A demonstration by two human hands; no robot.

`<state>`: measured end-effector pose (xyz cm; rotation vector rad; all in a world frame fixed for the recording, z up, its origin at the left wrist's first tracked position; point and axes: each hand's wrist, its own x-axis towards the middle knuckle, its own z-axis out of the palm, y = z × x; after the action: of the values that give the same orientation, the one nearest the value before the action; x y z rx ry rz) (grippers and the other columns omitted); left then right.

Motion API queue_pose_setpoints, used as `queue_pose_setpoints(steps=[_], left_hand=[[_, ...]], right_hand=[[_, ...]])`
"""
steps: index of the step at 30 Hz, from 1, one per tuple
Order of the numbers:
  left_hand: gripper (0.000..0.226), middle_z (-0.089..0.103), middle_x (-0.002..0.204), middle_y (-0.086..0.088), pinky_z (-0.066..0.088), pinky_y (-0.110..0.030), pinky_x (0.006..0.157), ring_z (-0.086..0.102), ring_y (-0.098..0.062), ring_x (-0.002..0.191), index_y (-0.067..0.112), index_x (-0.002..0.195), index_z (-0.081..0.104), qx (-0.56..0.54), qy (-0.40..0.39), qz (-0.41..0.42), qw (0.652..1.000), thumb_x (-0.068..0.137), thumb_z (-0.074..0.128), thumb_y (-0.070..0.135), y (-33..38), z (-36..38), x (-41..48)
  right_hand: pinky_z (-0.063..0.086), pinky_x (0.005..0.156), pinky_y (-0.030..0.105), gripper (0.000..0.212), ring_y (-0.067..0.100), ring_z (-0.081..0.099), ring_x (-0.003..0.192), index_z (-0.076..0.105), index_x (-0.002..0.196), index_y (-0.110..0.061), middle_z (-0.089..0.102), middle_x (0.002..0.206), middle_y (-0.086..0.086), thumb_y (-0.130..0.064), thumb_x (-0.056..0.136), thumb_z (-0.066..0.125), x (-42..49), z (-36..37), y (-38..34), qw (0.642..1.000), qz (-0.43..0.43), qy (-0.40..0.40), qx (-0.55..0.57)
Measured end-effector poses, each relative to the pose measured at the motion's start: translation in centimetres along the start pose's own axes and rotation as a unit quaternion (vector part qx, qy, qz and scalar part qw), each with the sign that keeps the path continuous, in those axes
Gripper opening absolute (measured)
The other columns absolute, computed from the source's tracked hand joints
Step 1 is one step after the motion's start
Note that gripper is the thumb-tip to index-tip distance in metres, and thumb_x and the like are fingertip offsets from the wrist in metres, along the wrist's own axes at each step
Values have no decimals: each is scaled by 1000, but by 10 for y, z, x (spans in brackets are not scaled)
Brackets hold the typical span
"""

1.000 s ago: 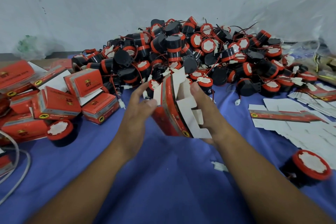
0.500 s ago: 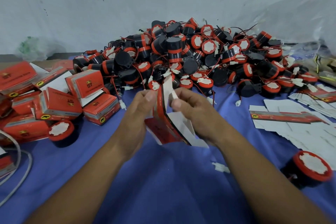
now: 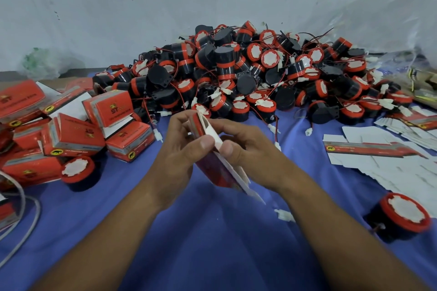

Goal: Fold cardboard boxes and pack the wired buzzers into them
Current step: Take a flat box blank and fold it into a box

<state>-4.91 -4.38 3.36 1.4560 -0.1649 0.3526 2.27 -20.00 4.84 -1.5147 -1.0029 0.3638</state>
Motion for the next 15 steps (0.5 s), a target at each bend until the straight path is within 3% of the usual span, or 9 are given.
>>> queue_pose_setpoints(steps=[1,3,5,7,9,11,13,15], left_hand=[[64,61,98,1,48,-37,81,60,-16,92,20,112,49,-13,14,4,1000,68,78,54,1,2,0],[60,63,93,1,47,-39,80,61,-16,88,17,107,53,-41,21,17,999,72,74,62,3,4,0],[48,68,87,12,51,-26,78,64,-6,82,27,99,68,-50,-27,33,998,80,59,71,7,5,0],[48,62,78,13,47,-21,76,57,-6,74,33,83,73,-63,-18,13,998,74,59,78,12,7,0],[58,49,73,5,39,-28,74,44,-12,69,26,71,65,-87,34,-32,995,56,72,82,12,6,0],[58,47,74,2,37,-30,75,42,-14,71,24,69,63,-93,54,-57,993,53,78,77,10,5,1],[42,48,75,3,36,-31,75,43,-13,73,27,72,71,-92,59,-62,992,61,75,67,12,7,1],[48,47,78,0,34,-32,74,41,-13,74,21,86,71,-81,61,-80,992,61,73,62,12,5,2]], right_hand=[[54,94,47,96,42,61,109,53,142,-14,64,127,12,-78,72,62,0,-2,1,999,15,-21,29],[49,101,52,96,45,55,118,50,145,-15,56,135,20,-72,71,71,-1,-7,2,993,46,-65,88],[49,96,49,93,42,56,110,53,142,-14,57,126,22,-64,68,79,0,-10,3,986,60,-89,127],[49,86,31,93,18,57,93,55,139,-14,59,106,7,-61,64,83,1,-11,1,983,60,-70,156],[48,84,24,96,9,58,85,54,138,-16,61,97,-3,-62,60,85,2,-12,0,983,50,-37,174],[49,87,27,101,12,61,87,52,139,-15,63,100,1,-63,57,86,4,-10,0,982,41,3,183],[48,91,32,103,21,63,92,53,136,-13,66,106,12,-65,54,86,7,-6,1,977,38,36,205],[51,84,29,100,18,64,85,57,129,-17,70,99,9,-70,50,85,9,-3,2,975,50,59,209]])
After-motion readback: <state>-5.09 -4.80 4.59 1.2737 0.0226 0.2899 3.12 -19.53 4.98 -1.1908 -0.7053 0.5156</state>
